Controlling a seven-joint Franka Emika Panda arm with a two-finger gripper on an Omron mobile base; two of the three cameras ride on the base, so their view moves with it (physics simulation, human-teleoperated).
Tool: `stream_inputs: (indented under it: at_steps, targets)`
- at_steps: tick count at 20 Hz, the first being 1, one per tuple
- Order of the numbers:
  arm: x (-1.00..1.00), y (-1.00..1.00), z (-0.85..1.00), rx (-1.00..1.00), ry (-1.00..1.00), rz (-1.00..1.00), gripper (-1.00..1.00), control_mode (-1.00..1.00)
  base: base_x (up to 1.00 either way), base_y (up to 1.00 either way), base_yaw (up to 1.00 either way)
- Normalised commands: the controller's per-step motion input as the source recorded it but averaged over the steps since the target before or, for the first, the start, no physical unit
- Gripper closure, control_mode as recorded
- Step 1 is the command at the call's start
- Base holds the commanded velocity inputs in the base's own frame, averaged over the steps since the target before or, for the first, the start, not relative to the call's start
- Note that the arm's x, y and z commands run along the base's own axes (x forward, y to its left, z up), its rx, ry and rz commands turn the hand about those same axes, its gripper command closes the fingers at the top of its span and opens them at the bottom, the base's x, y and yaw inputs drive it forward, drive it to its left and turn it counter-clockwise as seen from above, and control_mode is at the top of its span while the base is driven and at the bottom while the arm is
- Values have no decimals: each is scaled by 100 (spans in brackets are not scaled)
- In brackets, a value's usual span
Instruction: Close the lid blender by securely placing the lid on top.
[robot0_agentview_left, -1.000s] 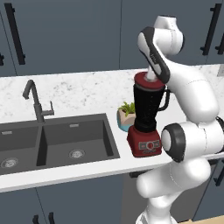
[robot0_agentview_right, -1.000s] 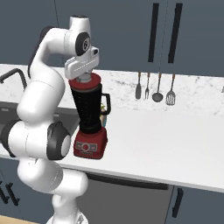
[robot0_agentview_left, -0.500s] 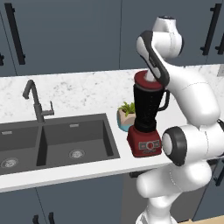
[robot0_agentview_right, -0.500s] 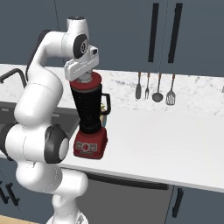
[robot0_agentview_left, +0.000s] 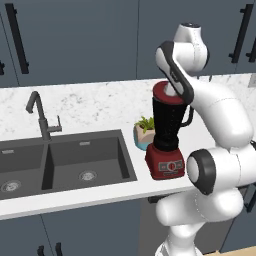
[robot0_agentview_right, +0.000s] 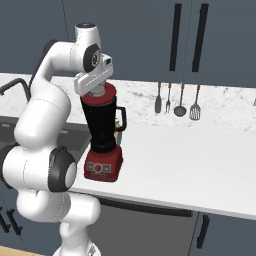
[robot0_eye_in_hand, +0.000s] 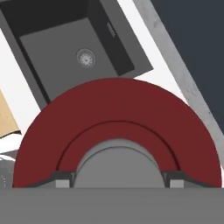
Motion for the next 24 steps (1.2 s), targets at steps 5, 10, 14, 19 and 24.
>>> stream_inputs:
  at_steps: [5, 10, 14, 19, 24]
  targets:
    - [0, 0, -32, -2, 17, 4, 100, -100, 0, 0, 0]
    - [0, 3, -27, -3, 18, 2, 100, -100, 0, 0, 0]
    - [0, 10, -3, -12, 3, 1, -100, -100, 0, 0, 0]
    - [-8, 0, -26, -10, 10, 4, -100, -100, 0, 0, 0]
    - [-10, 0, -28, -5, 9, 3, -100, -100, 0, 0, 0]
